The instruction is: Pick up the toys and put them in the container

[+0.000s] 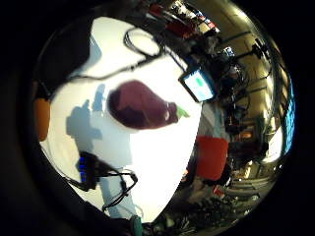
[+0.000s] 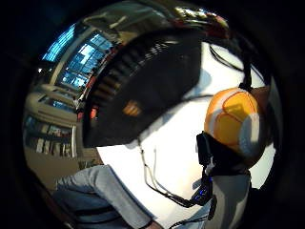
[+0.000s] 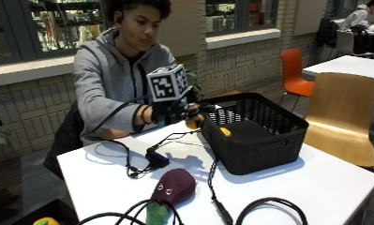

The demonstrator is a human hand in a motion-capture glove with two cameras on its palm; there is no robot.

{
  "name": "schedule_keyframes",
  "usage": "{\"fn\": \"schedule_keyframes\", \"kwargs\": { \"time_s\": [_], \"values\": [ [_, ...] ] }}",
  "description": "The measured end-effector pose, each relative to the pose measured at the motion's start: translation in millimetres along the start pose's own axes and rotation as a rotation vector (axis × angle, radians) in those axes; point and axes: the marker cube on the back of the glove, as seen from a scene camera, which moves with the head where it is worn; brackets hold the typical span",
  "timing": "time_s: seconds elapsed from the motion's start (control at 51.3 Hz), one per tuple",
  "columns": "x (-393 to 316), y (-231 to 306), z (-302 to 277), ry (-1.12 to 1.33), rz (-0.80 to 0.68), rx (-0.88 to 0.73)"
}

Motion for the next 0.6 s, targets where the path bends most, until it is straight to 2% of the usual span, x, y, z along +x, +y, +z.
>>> {"fn": "schedule_keyframes", "kwargs": {
  "time_s": [0.117,0.254,0.371,0.468,0.605],
  "values": [
    [-48,-23,-23,-0.008,-0.127,0.02],
    [-94,-56,-32,-0.033,-0.178,-0.003],
    [-114,-87,-20,0.07,-0.189,-0.028],
    [-148,-99,-5,0.01,-0.16,-0.073],
    [-173,-105,13,0.016,-0.226,-0.132]
  ]
}}
